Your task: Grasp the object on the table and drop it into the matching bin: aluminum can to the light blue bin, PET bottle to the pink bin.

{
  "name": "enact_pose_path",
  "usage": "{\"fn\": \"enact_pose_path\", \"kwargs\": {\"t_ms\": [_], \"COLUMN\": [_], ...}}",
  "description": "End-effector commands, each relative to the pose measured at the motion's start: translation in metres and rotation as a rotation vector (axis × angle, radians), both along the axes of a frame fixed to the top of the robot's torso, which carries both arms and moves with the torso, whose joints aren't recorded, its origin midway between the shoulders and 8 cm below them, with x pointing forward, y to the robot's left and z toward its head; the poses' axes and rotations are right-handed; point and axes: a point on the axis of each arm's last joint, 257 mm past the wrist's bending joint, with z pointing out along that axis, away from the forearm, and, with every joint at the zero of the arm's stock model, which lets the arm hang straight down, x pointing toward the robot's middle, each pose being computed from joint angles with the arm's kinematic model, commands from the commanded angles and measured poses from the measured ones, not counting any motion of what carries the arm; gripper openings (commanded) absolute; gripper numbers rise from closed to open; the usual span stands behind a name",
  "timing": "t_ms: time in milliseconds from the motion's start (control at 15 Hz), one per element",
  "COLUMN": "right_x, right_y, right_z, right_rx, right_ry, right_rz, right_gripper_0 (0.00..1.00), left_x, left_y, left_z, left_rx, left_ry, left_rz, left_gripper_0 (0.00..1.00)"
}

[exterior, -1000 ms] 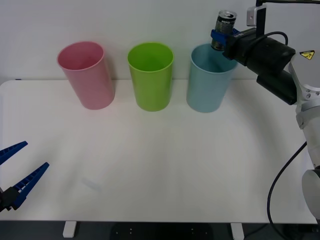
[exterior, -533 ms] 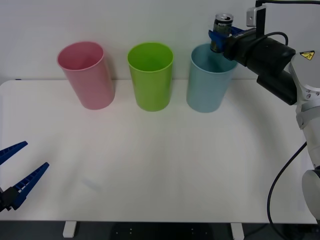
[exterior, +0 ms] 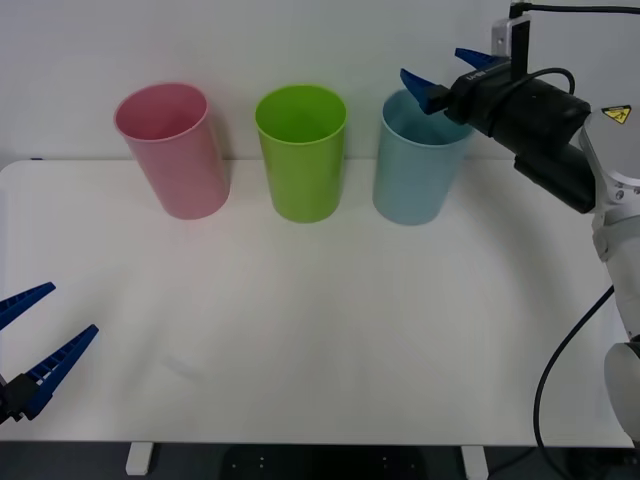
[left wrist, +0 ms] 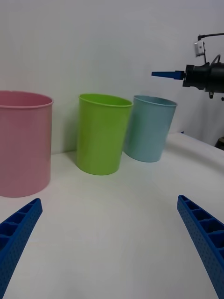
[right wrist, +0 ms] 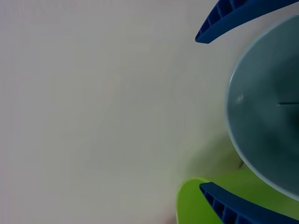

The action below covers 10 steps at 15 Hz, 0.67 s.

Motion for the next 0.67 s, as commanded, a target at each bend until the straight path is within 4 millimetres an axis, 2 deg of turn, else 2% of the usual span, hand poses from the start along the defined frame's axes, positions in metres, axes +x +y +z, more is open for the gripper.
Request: {"fn": "enact_pose_path", "kwargs": {"t_ms": [67, 333, 667], "right_x": [-0.012, -0.041, -0.091], "right_y": [0.0, -0.003, -0.006], "right_z": [-0.002, -0.009, -0.031], "right_rx": [-0.006, 0.004, -0.023], "right_ry": [-0.02, -0.044, -0.039], "right_rz": [0.012, 0.044, 0.134], "right_gripper_0": [1.0, 1.0, 1.0], "left_x": [0.0, 0.0, 0.0], "left_y": [0.0, 0.0, 0.0], "left_z": [0.0, 0.0, 0.0], "left_rx": [0.0, 0.0, 0.0], "left_ry": [0.0, 0.0, 0.0], "left_rz": [0.0, 0.0, 0.0], "left_gripper_0": [1.0, 1.0, 1.0]}}
